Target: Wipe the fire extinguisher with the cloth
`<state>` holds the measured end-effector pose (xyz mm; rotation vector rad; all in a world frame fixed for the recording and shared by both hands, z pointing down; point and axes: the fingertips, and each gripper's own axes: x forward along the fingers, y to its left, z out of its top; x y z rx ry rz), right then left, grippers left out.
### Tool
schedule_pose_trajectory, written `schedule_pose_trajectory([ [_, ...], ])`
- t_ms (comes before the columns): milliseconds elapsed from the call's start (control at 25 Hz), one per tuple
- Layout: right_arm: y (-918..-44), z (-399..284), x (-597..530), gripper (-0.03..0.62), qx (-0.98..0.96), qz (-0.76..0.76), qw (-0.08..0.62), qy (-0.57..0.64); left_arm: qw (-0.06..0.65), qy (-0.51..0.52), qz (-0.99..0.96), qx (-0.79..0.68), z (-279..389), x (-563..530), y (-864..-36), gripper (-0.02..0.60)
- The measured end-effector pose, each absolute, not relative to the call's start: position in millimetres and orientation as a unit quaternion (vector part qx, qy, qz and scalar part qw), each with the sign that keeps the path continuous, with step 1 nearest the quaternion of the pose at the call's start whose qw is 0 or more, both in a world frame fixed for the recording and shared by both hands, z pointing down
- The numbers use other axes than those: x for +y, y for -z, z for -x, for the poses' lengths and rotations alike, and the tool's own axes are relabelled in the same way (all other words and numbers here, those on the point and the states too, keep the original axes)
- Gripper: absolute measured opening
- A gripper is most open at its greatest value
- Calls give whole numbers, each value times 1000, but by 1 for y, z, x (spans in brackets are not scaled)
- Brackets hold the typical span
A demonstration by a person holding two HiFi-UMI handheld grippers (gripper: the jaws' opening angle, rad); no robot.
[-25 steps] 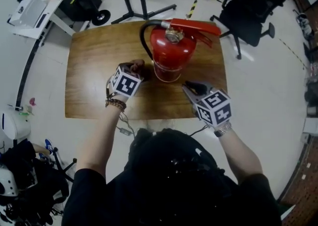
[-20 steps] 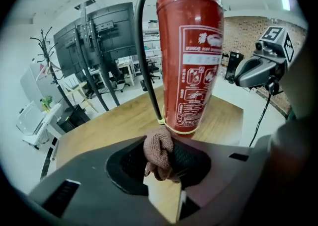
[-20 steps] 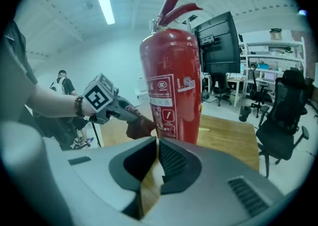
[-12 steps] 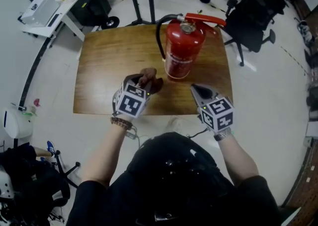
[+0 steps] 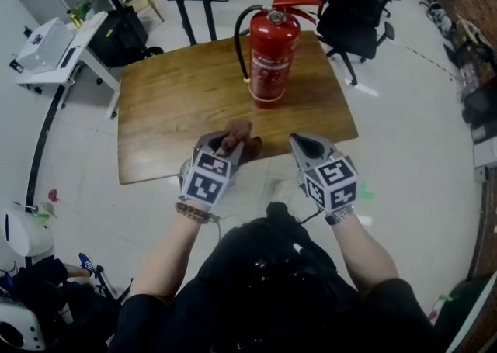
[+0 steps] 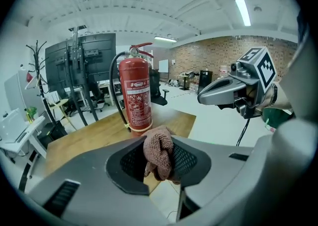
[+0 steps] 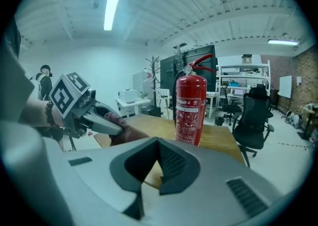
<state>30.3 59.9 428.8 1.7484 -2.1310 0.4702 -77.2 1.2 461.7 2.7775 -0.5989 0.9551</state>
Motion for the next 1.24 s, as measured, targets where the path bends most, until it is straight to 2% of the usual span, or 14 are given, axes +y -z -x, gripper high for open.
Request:
schedule_pose_trajectory([
  [440,-392,-27,102,21,-748,-633,156,-124,43,-305,-932,-194,61,57,-431,97],
  [1240,-387,-42,171,21,-808,-558,150,-120,67,-322,-909,-255,24,152,-435,97],
])
